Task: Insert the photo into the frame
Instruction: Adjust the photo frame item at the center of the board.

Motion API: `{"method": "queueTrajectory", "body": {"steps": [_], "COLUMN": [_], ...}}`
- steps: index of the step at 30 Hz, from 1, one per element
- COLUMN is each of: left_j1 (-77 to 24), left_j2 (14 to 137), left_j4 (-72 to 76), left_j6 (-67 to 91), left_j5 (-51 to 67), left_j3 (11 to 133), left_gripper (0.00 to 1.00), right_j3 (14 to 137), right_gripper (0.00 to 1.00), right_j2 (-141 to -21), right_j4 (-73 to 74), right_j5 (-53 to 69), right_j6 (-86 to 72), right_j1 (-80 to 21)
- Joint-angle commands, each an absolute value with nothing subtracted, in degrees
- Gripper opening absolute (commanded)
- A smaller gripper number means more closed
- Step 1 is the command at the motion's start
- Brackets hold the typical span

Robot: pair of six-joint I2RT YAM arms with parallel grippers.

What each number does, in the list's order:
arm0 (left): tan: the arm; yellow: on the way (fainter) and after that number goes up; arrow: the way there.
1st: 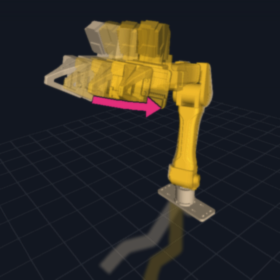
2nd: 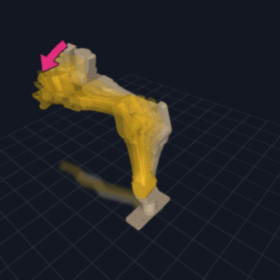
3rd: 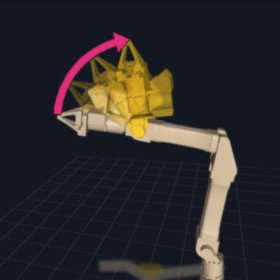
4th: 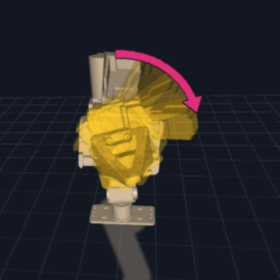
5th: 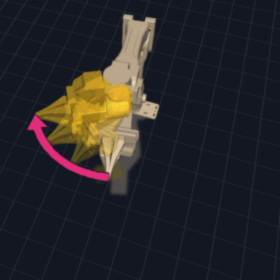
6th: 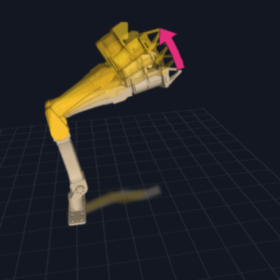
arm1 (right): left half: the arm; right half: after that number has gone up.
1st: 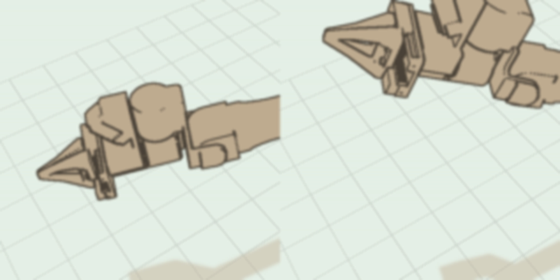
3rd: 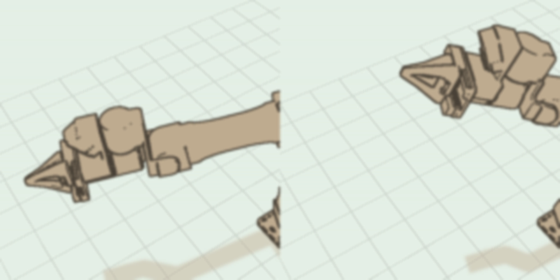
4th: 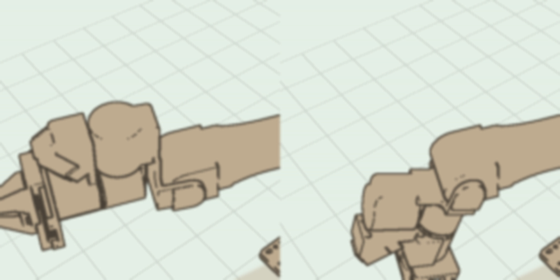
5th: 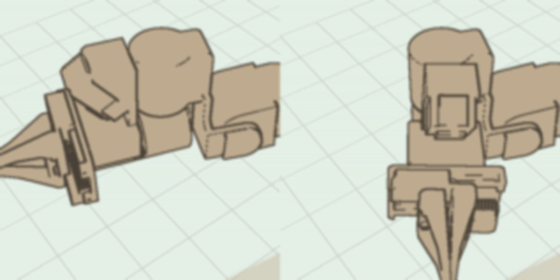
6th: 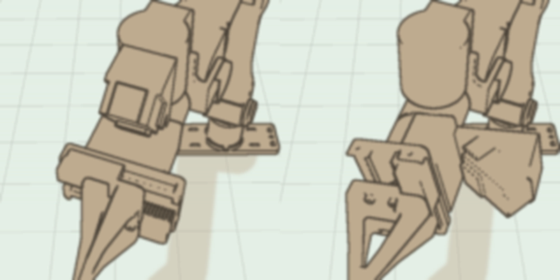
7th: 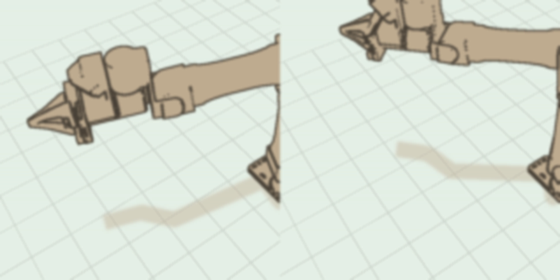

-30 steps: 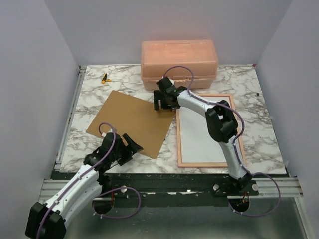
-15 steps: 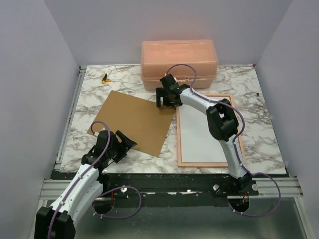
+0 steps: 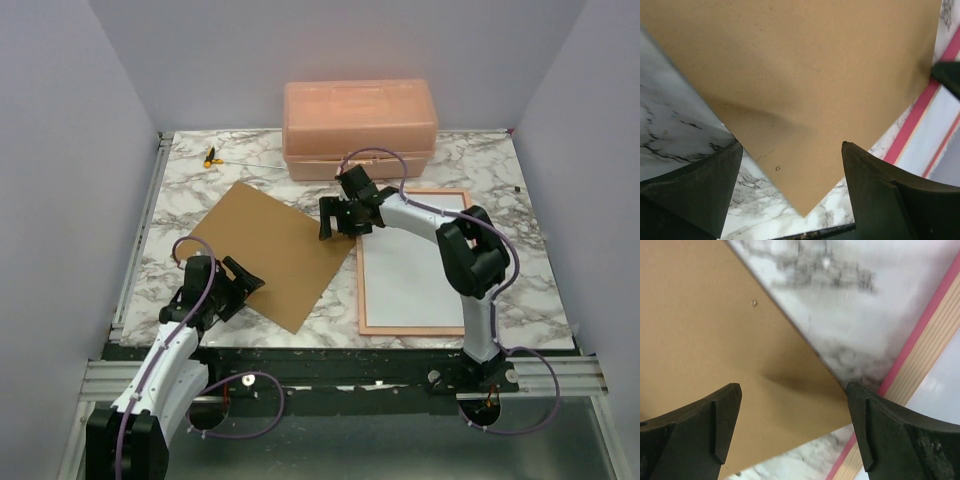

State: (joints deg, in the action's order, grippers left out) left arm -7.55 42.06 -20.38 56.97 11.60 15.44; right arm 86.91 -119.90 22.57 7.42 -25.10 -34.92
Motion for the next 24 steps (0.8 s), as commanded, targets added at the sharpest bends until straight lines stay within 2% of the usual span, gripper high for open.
{"method": "queueTrajectory", "body": {"steps": [1, 7, 10, 18, 24], "left_j1": [-6.07, -5.89, -5.89, -4.99, -1.79], "left_j2": [42.82, 38.43, 36.93, 38.89, 39.18], "left_j4": [-22.92, -28.7, -29.39, -31.27, -30.02], "left_j6": [53.16, 51.42, 52.27, 52.08, 51.53], "left_j5": [11.13, 6.67, 5.64, 1.06, 0.45], "left_j3": [16.0, 18.31, 18.04, 19.36, 18.97], "left_gripper": [0.82, 0.82, 0.82, 0.82, 0.86], "right_j3": [76.36, 67.94, 67.33, 80.33, 91.11], "right_gripper": [0.93, 0.94, 0.94, 0.96, 0.96], "right_j2": [-115.57, -107.78, -104.92, -110.58, -120.36], "right_j4": [26.8, 26.88, 26.42, 27.6, 26.54], "right_j5": [16.84, 20.51, 16.13, 4.6, 5.7], "right_j6": [-26.25, -26.11, -27.17, -26.85, -26.47], "right_j1": [-39.27, -43.85, -43.85, -41.51, -39.65]}}
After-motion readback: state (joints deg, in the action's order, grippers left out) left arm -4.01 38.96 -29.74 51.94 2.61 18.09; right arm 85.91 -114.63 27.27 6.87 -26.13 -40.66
